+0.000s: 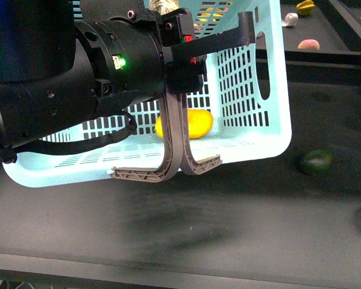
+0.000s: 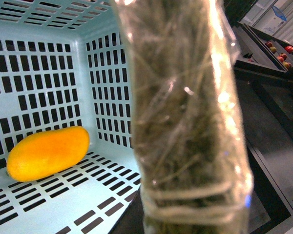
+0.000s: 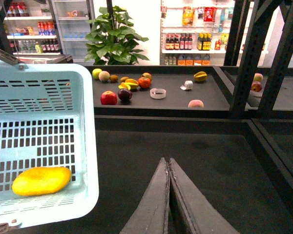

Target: Pick mango with right arm and hold basket with left

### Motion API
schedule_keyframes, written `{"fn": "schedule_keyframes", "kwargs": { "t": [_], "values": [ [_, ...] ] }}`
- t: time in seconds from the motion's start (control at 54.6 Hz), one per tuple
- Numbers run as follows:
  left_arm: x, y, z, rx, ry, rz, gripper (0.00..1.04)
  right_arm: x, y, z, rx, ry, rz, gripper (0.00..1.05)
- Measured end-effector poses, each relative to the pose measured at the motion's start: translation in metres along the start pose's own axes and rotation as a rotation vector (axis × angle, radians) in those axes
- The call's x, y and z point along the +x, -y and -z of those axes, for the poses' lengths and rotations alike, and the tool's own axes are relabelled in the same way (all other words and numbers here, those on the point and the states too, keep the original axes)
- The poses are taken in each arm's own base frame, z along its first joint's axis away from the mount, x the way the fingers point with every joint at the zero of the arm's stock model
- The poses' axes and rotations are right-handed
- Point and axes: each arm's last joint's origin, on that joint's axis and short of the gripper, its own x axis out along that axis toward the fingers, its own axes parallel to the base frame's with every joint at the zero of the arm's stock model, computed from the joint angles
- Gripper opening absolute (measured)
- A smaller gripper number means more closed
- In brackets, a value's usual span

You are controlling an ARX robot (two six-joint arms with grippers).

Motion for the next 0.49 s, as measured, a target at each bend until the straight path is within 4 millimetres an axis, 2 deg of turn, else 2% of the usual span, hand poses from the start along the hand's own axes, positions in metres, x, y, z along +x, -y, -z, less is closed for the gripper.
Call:
{"fn": "schedule_keyframes", "kwargs": {
  "t": [0.495],
  "values": [
    [0.000, 0.000, 0.000, 0.000, 0.000, 0.000, 0.05, -0.015, 0.000, -0.002, -0.001, 0.007, -0.001, 0.02]
  ]
}}
